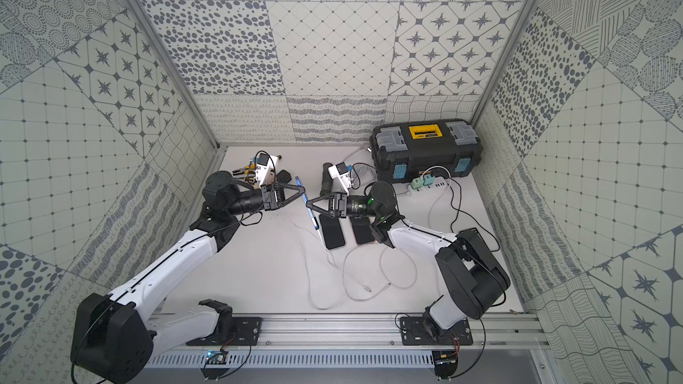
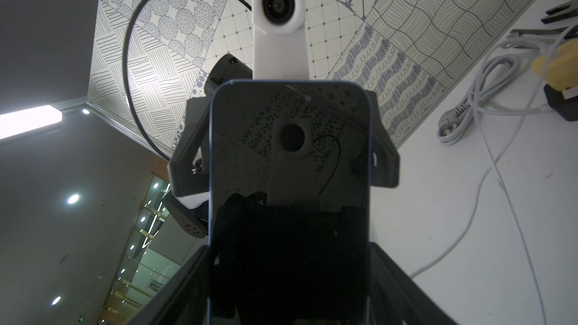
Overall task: Unplug the charging cable from the phone
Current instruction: Pick up the phone at the center of the board.
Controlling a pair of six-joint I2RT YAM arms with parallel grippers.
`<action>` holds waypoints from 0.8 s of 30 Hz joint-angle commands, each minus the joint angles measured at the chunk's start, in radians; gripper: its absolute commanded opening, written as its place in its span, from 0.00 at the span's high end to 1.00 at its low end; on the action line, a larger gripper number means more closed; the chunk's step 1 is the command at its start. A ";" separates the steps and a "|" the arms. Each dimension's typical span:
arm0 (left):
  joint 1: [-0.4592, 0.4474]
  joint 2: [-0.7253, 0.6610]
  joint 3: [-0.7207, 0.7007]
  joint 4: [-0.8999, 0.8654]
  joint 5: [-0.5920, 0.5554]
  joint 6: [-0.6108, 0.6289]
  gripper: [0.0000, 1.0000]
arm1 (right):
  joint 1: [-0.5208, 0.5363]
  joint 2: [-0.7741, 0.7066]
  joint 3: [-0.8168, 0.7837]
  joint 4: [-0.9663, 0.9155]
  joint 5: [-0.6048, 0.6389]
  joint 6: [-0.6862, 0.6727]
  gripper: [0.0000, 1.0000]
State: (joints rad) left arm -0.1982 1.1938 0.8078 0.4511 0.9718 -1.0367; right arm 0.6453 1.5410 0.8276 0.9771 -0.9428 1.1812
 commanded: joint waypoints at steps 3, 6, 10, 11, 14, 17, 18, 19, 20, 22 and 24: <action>0.011 -0.001 -0.012 0.069 0.011 -0.007 0.05 | 0.007 -0.002 0.003 0.086 -0.002 -0.005 0.45; 0.011 -0.001 -0.013 0.070 0.010 -0.006 0.09 | 0.009 0.001 0.000 0.087 -0.002 -0.004 0.45; 0.011 0.001 -0.015 0.073 0.007 -0.008 0.11 | 0.011 0.003 0.001 0.091 -0.005 0.000 0.45; 0.011 0.002 -0.015 0.073 0.006 -0.009 0.11 | 0.013 0.004 0.001 0.095 -0.006 0.002 0.45; 0.011 0.003 -0.016 0.075 0.004 -0.010 0.11 | 0.016 0.007 0.001 0.100 -0.005 0.006 0.44; 0.011 0.001 -0.017 0.079 0.003 -0.011 0.14 | 0.019 0.012 -0.001 0.103 -0.003 0.005 0.44; 0.012 0.001 -0.018 0.081 0.004 -0.011 0.16 | 0.019 0.015 -0.001 0.103 -0.002 0.006 0.44; 0.012 0.000 -0.018 0.081 0.002 -0.011 0.17 | 0.019 0.017 -0.002 0.104 -0.002 0.005 0.44; 0.011 -0.001 -0.018 0.083 0.002 -0.011 0.19 | 0.019 0.019 -0.002 0.103 0.000 0.004 0.44; 0.011 -0.003 -0.018 0.084 0.002 -0.012 0.23 | 0.019 0.023 -0.004 0.104 0.001 0.002 0.44; 0.012 -0.007 -0.019 0.084 0.001 -0.011 0.27 | 0.019 0.024 -0.006 0.102 0.004 -0.002 0.43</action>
State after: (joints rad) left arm -0.1982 1.1927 0.7948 0.4625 0.9665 -1.0615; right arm 0.6582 1.5589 0.8268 0.9989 -0.9424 1.1751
